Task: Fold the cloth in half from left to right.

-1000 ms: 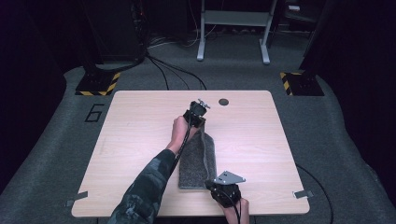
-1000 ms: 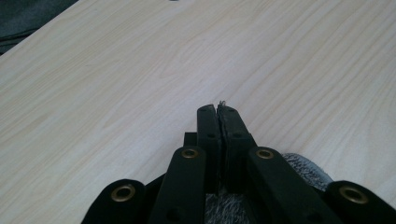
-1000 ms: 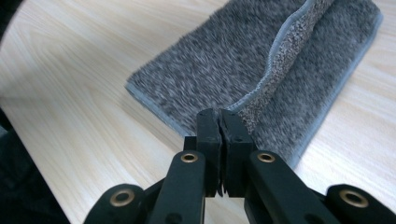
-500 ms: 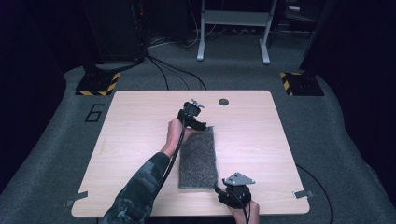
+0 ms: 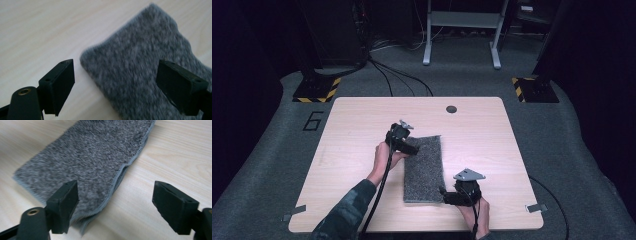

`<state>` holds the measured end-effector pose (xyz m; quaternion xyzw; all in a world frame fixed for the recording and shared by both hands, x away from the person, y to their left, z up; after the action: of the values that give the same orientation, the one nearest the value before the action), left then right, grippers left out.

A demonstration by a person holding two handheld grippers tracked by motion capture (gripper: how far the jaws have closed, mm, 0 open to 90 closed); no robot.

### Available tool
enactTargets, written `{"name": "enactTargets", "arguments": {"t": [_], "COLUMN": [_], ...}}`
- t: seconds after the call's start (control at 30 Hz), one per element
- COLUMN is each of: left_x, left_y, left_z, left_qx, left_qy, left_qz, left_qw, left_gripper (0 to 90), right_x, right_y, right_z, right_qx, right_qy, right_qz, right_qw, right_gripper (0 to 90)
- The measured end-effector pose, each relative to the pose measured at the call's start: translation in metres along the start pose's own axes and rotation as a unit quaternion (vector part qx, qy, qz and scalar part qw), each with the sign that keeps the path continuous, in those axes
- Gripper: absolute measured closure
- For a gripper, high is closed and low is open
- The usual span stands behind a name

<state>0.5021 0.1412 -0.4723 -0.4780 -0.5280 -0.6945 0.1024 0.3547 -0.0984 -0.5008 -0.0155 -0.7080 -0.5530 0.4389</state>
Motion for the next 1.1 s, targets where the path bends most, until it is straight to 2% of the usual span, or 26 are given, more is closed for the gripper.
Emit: {"name": "enactTargets", "arguments": {"t": [0.13, 0.23, 0.33, 0.4, 0.53, 0.57, 0.73, 0.8, 0.83, 0.9, 0.97, 1.1], "left_x": [0.002, -0.003, -0.01, -0.012, -0.01, -0.007, 0.017, 0.023, 0.023, 0.022, 0.017, 0.013], "left_y": [-0.028, -0.042, -0.05, -0.052, -0.052, -0.052, -0.058, -0.064, -0.067, -0.075, -0.082, -0.09], "left_z": [-0.009, -0.012, -0.009, -0.007, -0.007, -0.008, -0.018, -0.026, -0.029, -0.036, -0.038, -0.034], "left_qx": [-0.016, -0.033, -0.036, -0.032, -0.036, -0.034, -0.036, -0.048, -0.051, -0.063, -0.074, -0.058], "left_qy": [-0.007, 0.006, 0.011, 0.004, 0.008, 0.008, -0.009, -0.009, -0.009, -0.001, 0.002, -0.005], "left_qz": [0.013, 0.029, 0.041, 0.04, 0.028, 0.024, -0.007, -0.006, -0.006, 0.002, 0.015, 0.008], "left_qw": [0.9998, 0.999, 0.9984, 0.9987, 0.9989, 0.9991, 0.9993, 0.9988, 0.9987, 0.998, 0.9971, 0.9983], "left_gripper": [14.9, 15.3, 15.4, 15.4, 15.0, 14.7, 14.6, 14.7, 14.8, 14.9, 15.1, 15.0], "right_x": [-0.017, -0.025, -0.031, -0.032, -0.031, -0.03, -0.021, -0.021, -0.021, -0.025, -0.029, -0.031], "right_y": [0.002, -0.002, -0.006, -0.009, -0.01, -0.009, -0.005, -0.003, -0.003, -0.003, -0.006, -0.008], "right_z": [-0.005, -0.009, -0.01, -0.011, -0.01, -0.01, -0.01, -0.008, -0.008, -0.004, -0.003, -0.002], "right_qx": [0.005, 0.0, -0.003, -0.002, -0.002, 0.007, 0.016, 0.018, 0.031, 0.022, 0.029, 0.034], "right_qy": [-0.002, -0.003, -0.01, -0.011, -0.015, -0.016, -0.016, -0.018, -0.015, -0.02, -0.018, -0.018], "right_qz": [0.025, 0.039, 0.053, 0.056, 0.057, 0.053, 0.037, 0.034, 0.039, 0.045, 0.057, 0.059], "right_qw": [0.9997, 0.9993, 0.9985, 0.9984, 0.9982, 0.9984, 0.9991, 0.9991, 0.9986, 0.9985, 0.9978, 0.9975], "right_gripper": [19.1, 19.1, 19.1, 18.8, 18.6, 18.4, 18.1, 17.9, 17.8, 17.8, 17.7, 17.8]}}
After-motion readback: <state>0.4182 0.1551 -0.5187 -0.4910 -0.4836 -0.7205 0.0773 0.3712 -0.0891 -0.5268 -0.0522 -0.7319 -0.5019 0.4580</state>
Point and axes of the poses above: each handheld gripper's, and its own axes: x roughly backward along the jaws, y roughly out of its top, z roughly to its left, the point moved 1 cm from there along -x, roughly forward along the jaws, and after that the axes turned 4 degrees about x, right-handed, at the moved point
